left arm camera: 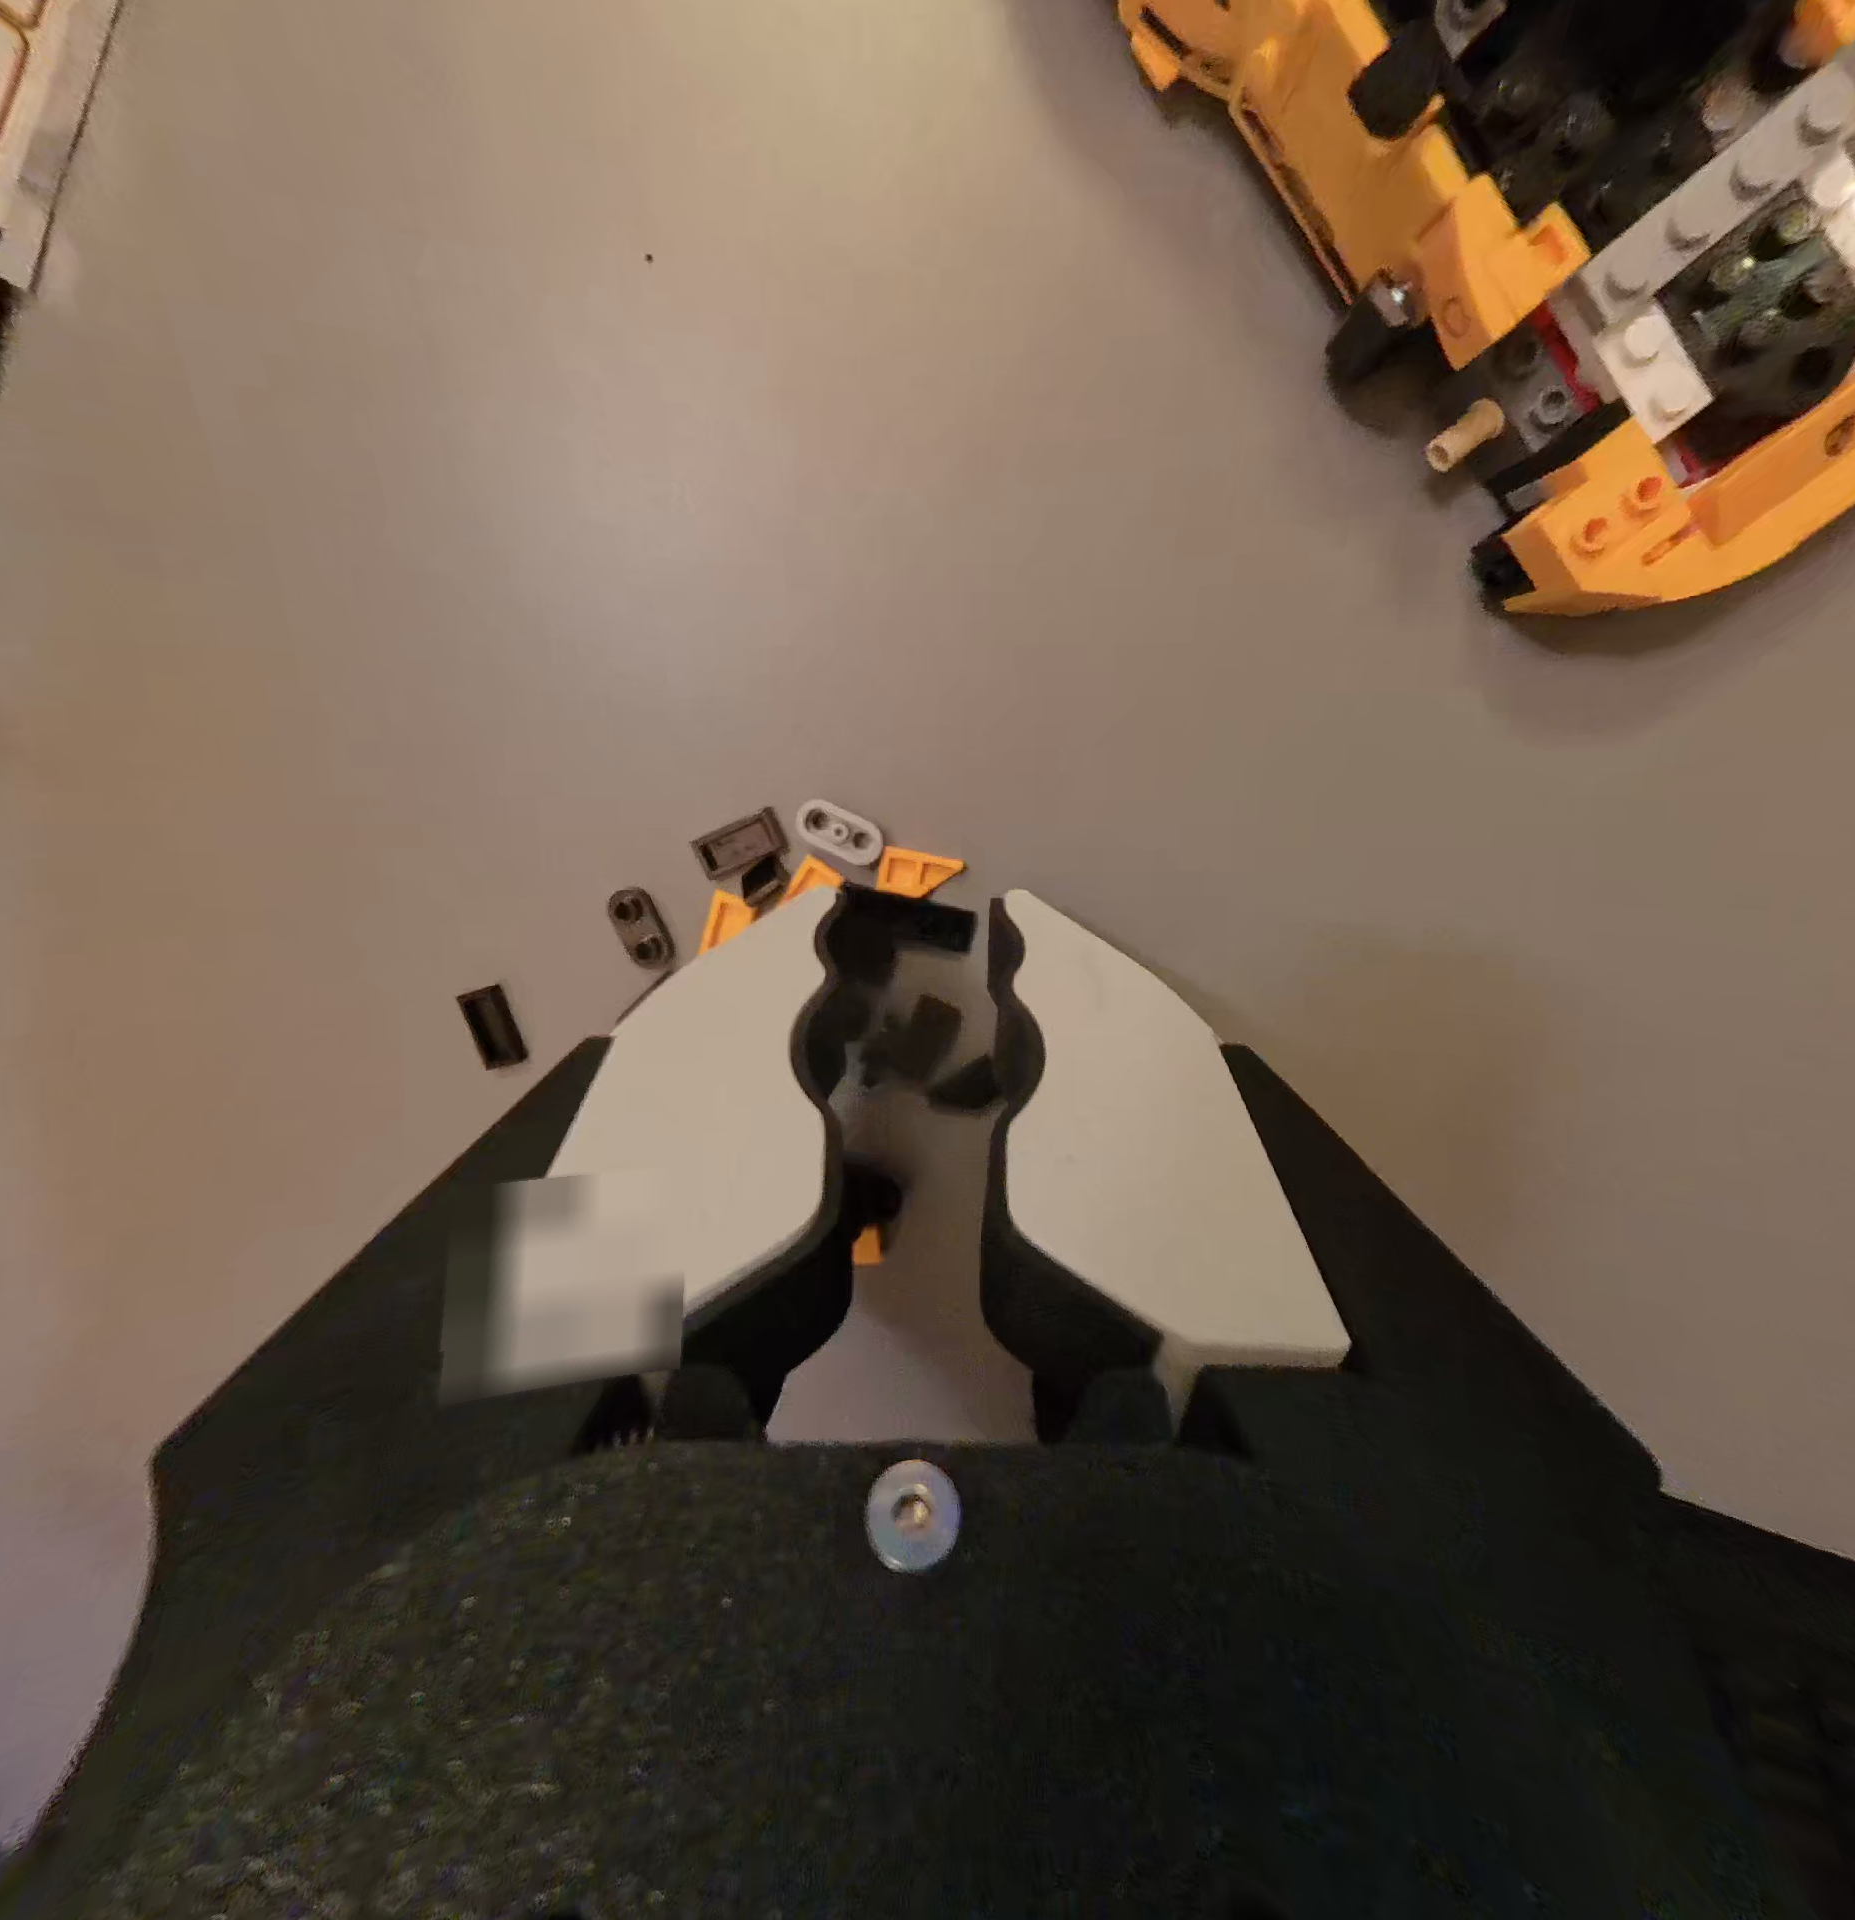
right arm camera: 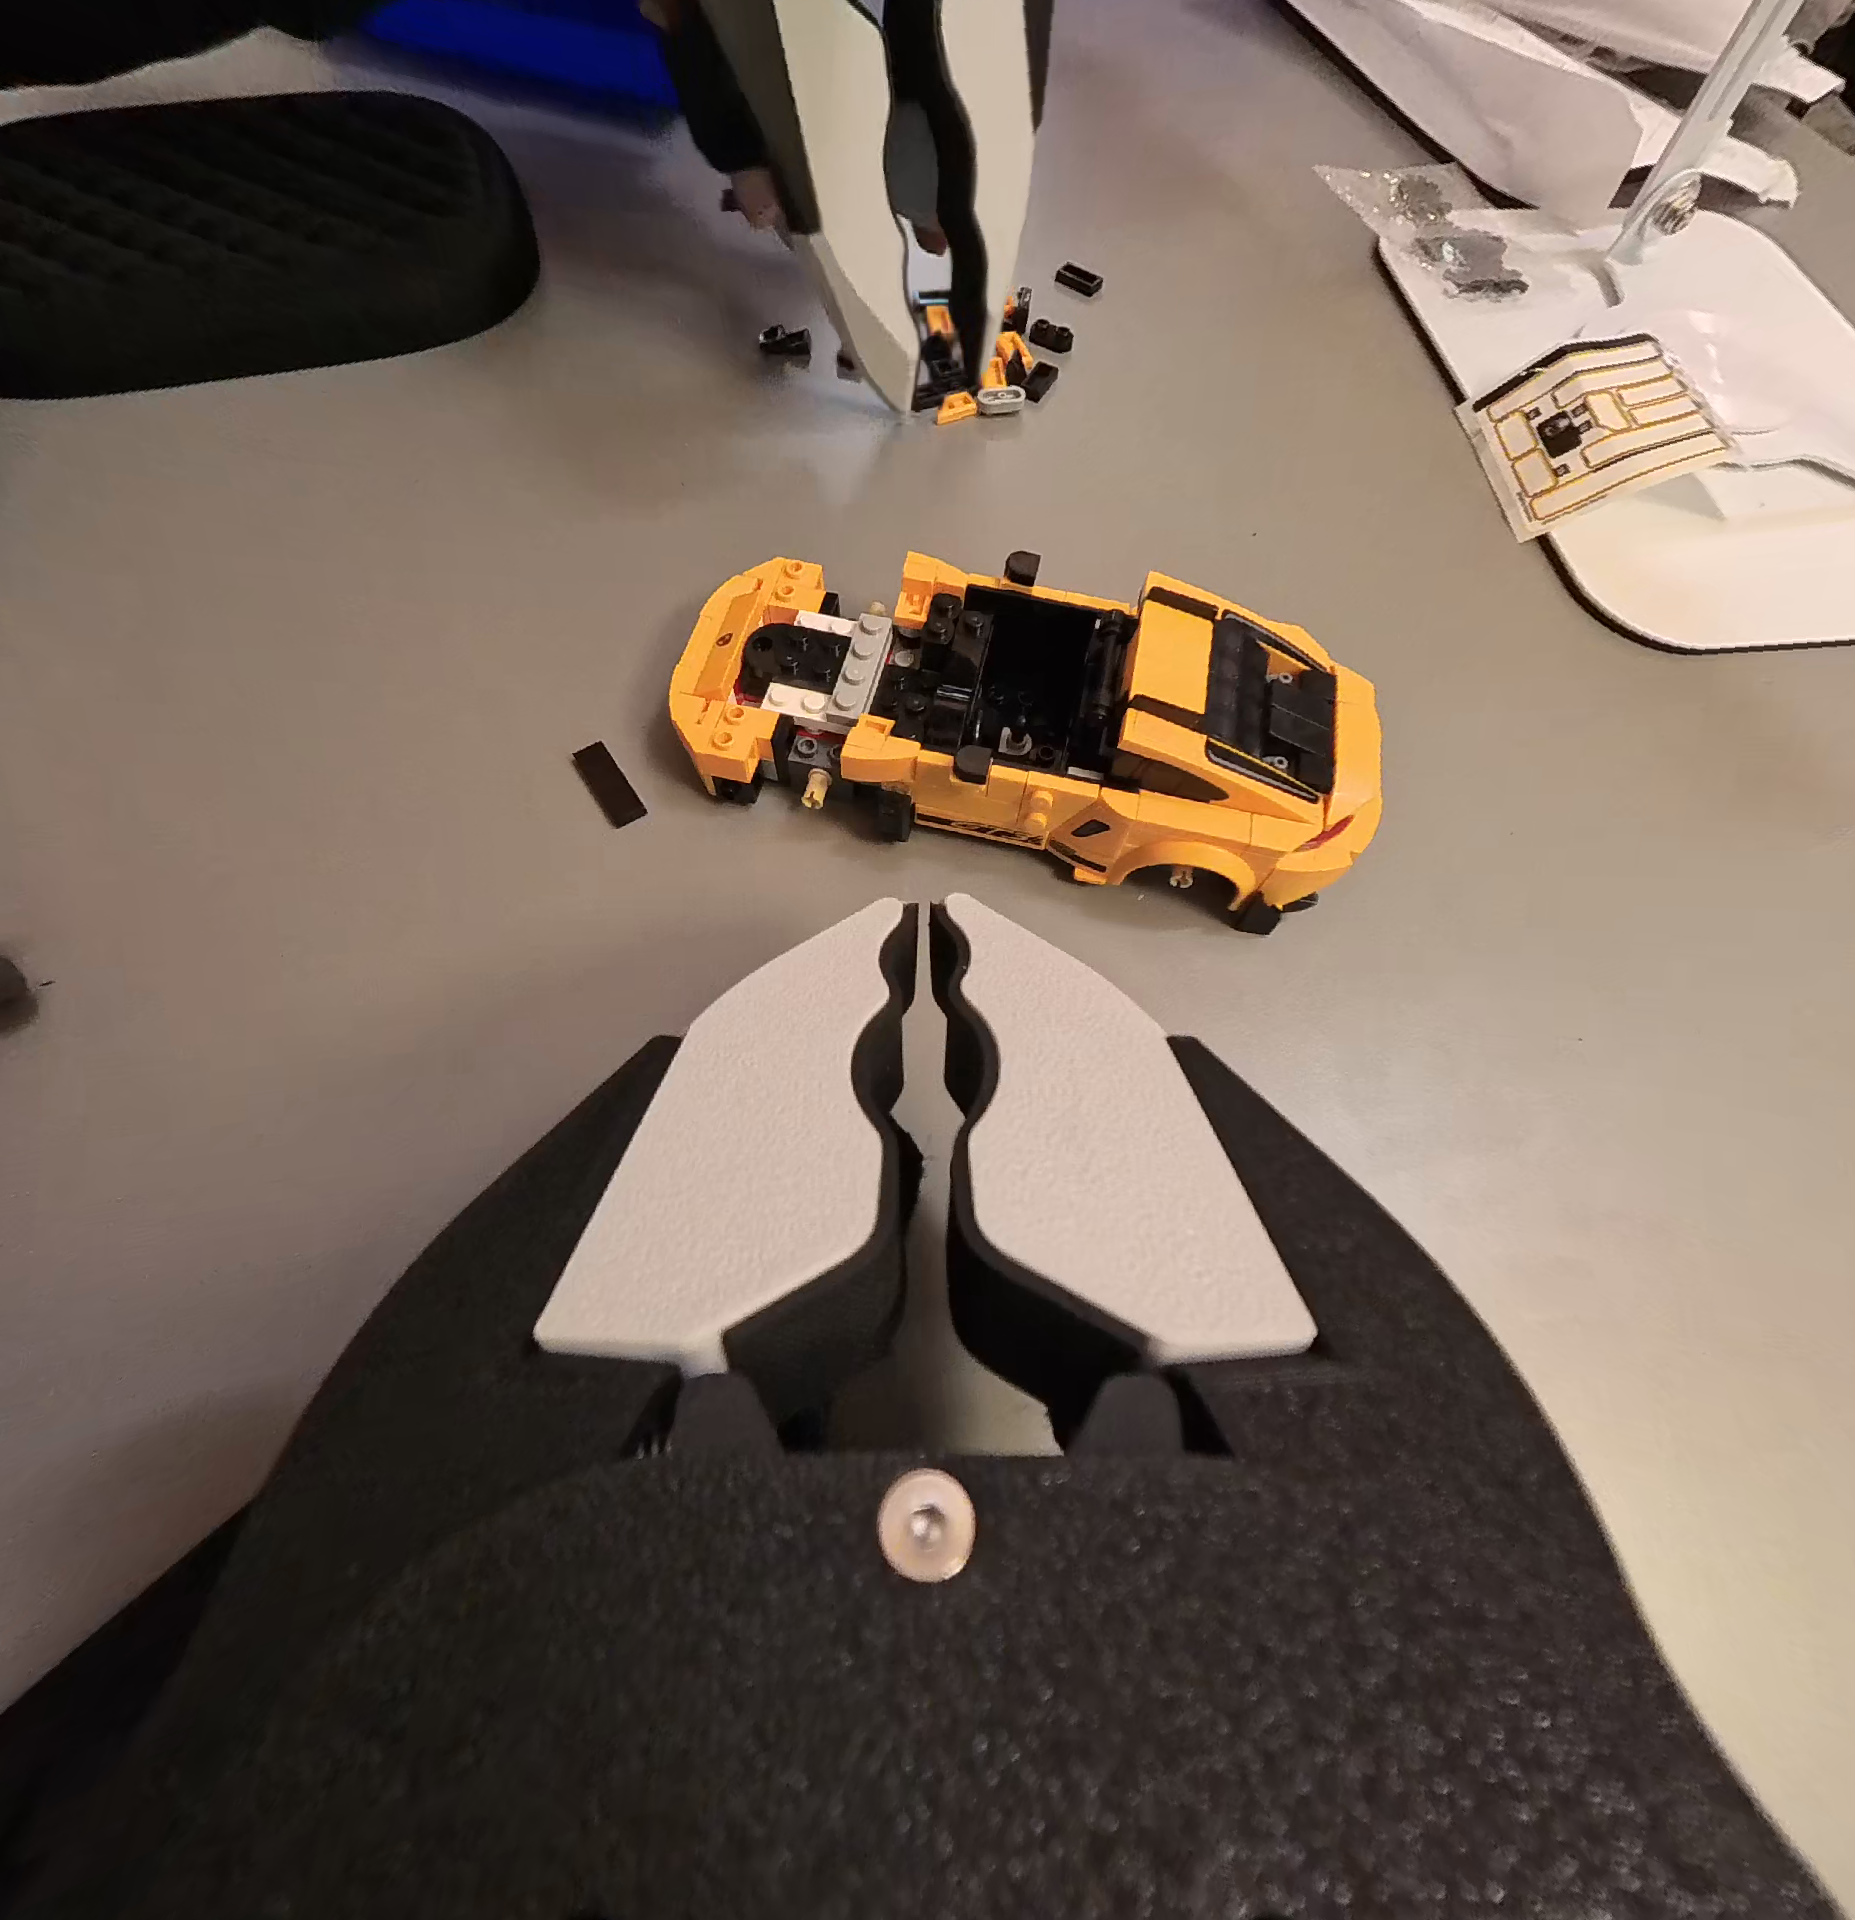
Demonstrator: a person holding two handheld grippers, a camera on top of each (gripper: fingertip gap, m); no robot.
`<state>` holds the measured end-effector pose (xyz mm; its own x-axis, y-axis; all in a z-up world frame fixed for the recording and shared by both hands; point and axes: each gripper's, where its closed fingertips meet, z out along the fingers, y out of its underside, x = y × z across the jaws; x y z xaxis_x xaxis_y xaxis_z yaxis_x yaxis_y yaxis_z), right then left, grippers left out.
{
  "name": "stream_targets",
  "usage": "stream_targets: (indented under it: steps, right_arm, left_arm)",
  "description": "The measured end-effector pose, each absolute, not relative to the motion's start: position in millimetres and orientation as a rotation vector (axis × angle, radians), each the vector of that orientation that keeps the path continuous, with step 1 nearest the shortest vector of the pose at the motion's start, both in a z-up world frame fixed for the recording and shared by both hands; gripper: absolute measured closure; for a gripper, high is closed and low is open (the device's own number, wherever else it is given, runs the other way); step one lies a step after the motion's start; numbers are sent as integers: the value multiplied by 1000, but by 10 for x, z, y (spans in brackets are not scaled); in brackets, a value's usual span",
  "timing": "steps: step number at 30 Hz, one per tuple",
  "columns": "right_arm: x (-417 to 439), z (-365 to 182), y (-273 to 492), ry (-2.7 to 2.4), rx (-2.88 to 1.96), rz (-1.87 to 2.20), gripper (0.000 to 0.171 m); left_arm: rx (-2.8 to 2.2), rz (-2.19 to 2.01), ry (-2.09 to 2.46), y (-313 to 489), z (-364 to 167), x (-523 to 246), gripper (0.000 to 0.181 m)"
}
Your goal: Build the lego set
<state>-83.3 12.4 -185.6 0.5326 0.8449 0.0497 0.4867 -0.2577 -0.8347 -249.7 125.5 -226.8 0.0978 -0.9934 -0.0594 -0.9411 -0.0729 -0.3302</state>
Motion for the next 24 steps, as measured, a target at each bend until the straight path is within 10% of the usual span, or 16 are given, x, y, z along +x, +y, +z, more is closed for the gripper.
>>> stream_targets:
  steps: [18,24]
  right_arm:
    - [-832,-1852,123,-1086,-1907,527,170]
    - [-869,-1751,117,-1069,-1862,534,171]
  left_arm:
    - [-2128,-344,1982,1239,-2291,-2561,173]
    - [-2094,-941,1641,974,-1897,-2374,174]
